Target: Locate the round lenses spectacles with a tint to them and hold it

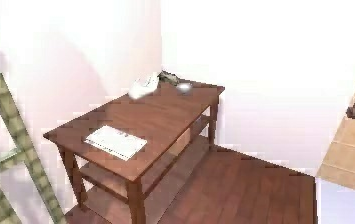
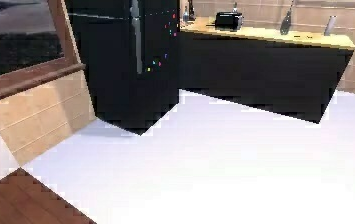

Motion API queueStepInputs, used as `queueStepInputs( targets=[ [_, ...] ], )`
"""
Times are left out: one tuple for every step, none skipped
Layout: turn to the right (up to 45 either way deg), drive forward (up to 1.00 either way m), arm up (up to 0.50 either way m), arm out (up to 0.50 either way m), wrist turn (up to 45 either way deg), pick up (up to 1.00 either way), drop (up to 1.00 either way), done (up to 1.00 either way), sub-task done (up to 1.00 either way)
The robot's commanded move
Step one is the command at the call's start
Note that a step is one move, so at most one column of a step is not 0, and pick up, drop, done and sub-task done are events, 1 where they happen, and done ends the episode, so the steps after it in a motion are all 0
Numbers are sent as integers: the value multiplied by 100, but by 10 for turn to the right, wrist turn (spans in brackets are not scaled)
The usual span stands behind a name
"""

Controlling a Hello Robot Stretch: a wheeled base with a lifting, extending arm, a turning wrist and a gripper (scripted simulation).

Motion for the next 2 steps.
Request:
queueStepInputs(
  targets=[
    [-450, 0, 0, 0, 0, 0, 0, 0, 0],
    [-450, 0, 0, 0, 0, 0, 0, 0, 0]
  ],
)
